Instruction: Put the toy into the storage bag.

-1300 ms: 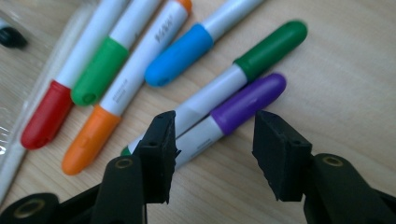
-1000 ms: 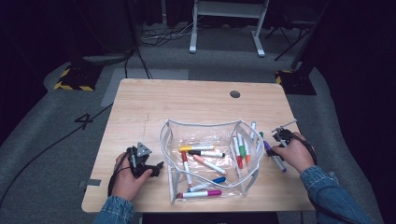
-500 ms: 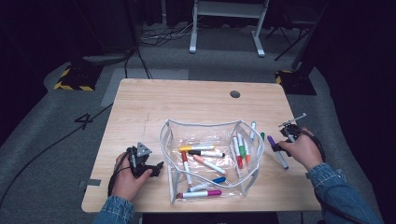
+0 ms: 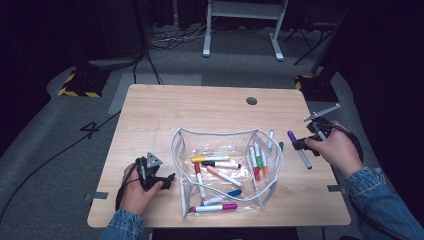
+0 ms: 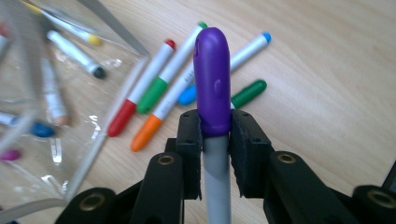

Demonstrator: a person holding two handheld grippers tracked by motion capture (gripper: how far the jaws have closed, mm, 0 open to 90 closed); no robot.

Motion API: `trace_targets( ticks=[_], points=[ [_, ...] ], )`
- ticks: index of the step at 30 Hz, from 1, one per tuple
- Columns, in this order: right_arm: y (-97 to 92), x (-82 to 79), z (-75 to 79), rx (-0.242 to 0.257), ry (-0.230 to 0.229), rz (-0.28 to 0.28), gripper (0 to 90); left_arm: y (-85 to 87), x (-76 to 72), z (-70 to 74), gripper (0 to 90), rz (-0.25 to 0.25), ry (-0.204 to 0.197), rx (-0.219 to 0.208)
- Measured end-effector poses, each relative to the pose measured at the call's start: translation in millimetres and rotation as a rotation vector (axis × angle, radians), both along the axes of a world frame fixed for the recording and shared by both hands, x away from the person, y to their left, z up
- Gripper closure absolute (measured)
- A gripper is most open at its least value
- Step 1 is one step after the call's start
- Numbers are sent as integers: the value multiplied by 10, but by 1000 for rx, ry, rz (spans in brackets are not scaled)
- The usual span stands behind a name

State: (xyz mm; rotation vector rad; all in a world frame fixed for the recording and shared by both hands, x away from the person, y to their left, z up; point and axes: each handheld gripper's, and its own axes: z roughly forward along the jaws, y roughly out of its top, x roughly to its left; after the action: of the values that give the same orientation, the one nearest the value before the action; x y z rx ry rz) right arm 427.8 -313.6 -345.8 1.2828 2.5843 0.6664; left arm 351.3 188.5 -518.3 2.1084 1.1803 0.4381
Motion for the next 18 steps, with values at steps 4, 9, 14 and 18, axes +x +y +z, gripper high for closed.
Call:
trace_targets(
  ticks=[4, 9, 14, 18],
  points=[
    [165, -79, 271, 9, -33, 59, 749, 1, 0, 1, 121, -2, 2, 0],
    [461, -185, 570, 14, -84, 159, 749, 3, 0, 3, 121, -1, 2, 1],
    [868, -306, 773, 6, -103, 270, 749, 3, 0, 3, 122, -1, 1, 2],
    [1160, -380, 808, -22, -115, 345, 749, 1, -1, 2, 121, -1, 2, 0]
  ],
)
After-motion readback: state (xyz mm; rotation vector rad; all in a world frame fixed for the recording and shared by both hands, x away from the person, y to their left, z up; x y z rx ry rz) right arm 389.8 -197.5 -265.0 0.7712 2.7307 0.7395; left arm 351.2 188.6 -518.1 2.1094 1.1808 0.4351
